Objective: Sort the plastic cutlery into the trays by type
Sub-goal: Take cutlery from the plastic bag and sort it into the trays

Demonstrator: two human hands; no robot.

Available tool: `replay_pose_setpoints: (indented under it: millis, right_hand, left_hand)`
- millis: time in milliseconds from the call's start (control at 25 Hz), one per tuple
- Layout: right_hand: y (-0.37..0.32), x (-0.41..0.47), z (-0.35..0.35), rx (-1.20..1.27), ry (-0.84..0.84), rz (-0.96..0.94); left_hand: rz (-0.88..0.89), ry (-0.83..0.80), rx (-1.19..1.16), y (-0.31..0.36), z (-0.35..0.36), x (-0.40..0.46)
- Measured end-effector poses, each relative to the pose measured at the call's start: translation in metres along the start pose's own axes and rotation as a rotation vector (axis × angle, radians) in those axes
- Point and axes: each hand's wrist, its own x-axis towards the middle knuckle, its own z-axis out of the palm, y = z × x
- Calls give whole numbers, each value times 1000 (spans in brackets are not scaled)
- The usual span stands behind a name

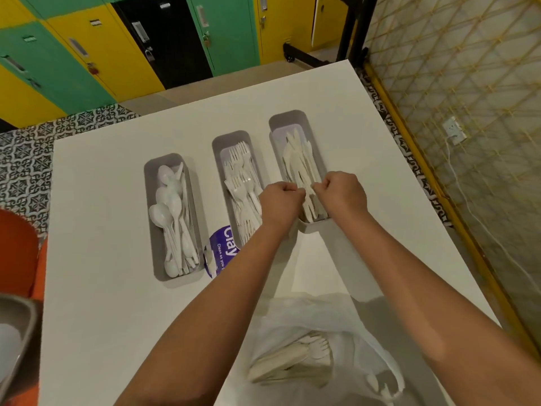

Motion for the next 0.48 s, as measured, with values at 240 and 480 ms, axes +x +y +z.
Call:
replay_pose_setpoints:
  millis: [240,480]
  right_hand:
    - [9,-20,-2,204,65,0]
    - [27,-76,3,357,-43,-33]
  left_hand:
    - [19,-30,-6,-17,-21,-20]
    - [-25,-160,-121,-33,-55,-82]
